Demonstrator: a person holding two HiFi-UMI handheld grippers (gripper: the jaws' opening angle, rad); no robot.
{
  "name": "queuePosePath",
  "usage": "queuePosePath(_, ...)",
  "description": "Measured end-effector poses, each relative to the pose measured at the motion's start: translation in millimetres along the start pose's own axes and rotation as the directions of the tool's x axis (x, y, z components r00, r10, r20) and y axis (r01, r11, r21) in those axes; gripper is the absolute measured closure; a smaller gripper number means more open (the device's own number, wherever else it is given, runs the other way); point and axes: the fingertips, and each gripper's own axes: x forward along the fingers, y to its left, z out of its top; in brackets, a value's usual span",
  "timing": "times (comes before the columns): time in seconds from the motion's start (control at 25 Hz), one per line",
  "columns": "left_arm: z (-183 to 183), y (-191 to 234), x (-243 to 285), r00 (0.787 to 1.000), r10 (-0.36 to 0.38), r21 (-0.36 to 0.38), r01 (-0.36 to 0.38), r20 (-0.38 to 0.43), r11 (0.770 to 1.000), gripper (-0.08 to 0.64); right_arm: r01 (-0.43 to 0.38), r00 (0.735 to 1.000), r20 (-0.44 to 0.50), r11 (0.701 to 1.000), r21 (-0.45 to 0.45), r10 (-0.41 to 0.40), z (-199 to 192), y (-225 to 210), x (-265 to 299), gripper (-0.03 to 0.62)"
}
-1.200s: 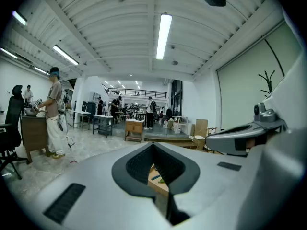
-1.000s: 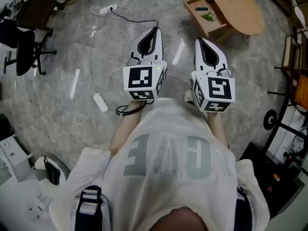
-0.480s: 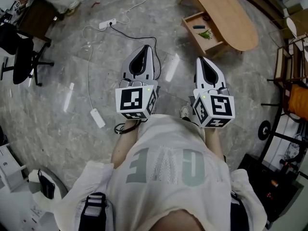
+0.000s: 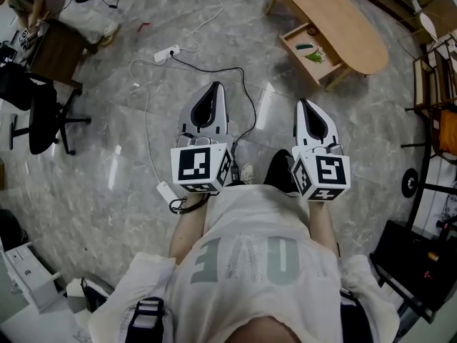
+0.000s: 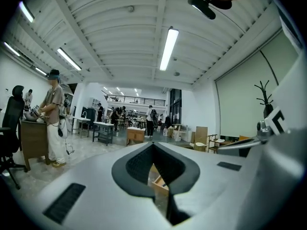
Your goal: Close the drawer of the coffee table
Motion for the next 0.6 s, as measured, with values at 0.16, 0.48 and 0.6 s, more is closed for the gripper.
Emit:
queuePosePath(0.16, -1, 1, 9, 0.999, -0.035, 0.007, 0.035, -0.002, 0.999, 0.551, 0.033, 0.999, 0.010, 0.999, -0.003, -0.033, 4, -3, 7, 0.589)
queuePosePath(0.48, -10, -35, 68, 0.993, -0.116, -0.003, 0.116, -0.027, 0.993, 0.551, 0.062, 0.997, 0.041, 0.998, 0.009, -0.062, 15, -50, 38, 0.589)
queuePosePath(0.6, -19, -52, 108, 0.991, -0.134, 0.009, 0.134, -0.025, 0.991, 0.551, 0.075, 0.996, 0.050, 0.997, 0.007, -0.075, 9, -84, 65, 0.589)
